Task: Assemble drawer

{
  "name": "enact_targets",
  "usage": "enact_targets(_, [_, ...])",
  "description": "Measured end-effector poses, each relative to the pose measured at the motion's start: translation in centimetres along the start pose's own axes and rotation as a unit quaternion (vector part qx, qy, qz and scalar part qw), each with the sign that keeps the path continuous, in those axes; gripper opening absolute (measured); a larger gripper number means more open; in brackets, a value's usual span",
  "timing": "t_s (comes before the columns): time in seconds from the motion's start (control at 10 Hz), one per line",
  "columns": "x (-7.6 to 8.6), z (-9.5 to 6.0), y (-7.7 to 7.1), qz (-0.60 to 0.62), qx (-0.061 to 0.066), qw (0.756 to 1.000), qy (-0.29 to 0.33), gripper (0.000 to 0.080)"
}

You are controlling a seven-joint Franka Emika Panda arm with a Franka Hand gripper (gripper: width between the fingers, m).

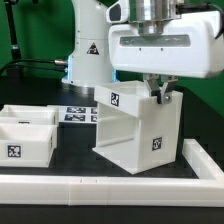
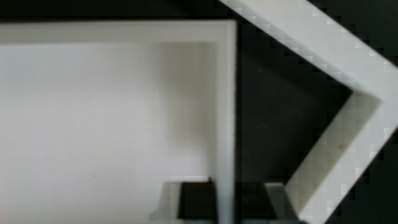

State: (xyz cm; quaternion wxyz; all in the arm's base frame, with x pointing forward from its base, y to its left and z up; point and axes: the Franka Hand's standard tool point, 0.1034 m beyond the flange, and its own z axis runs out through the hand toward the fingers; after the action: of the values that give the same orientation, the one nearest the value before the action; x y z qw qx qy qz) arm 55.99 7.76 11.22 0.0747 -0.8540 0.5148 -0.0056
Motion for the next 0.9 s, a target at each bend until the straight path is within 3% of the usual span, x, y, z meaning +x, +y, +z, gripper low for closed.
enact_targets(0.6, [-1.1, 0.2, -0.4, 0.142, 0.008, 0.99, -0.022, 0.0037])
enact_targets(0.9, [-0.8, 0.4, -2.0, 0.194, 0.008, 0.981, -0.028, 0.0037])
